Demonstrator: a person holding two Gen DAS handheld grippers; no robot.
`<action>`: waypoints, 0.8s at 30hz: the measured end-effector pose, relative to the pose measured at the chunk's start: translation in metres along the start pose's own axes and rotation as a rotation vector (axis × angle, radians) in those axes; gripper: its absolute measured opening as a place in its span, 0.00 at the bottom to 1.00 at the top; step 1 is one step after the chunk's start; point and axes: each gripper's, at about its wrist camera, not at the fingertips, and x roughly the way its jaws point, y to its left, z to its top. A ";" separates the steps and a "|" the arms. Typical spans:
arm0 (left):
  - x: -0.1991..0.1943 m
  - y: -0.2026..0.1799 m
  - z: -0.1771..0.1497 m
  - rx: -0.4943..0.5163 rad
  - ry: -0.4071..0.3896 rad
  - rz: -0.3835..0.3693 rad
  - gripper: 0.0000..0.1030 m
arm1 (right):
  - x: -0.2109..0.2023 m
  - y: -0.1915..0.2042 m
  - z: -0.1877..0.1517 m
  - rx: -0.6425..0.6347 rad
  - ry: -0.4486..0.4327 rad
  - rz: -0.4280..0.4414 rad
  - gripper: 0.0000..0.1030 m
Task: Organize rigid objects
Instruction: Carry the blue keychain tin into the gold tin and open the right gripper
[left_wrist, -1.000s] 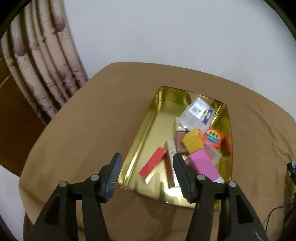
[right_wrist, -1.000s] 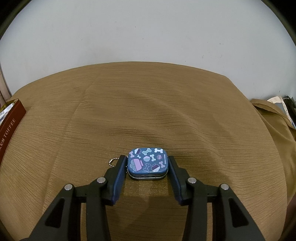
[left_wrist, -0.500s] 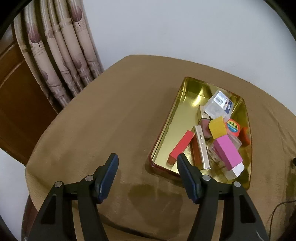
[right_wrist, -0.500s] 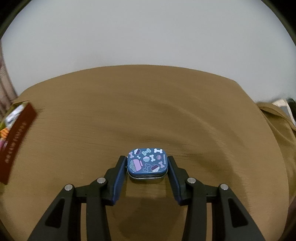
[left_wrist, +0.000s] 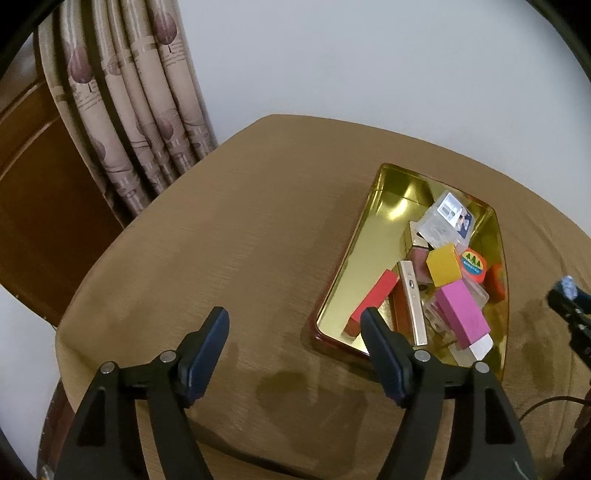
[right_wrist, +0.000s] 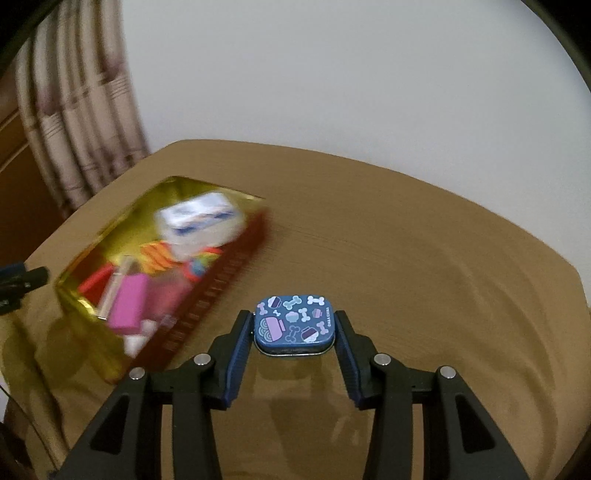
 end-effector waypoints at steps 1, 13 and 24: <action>0.000 0.001 0.000 -0.005 0.002 0.000 0.69 | -0.001 0.009 0.003 -0.011 -0.001 0.009 0.43; 0.010 0.014 0.003 -0.063 0.035 0.000 0.70 | 0.022 0.080 0.029 -0.094 0.019 0.070 0.43; 0.009 0.015 0.005 -0.061 0.015 0.039 0.71 | 0.046 0.097 0.033 -0.098 0.044 0.093 0.43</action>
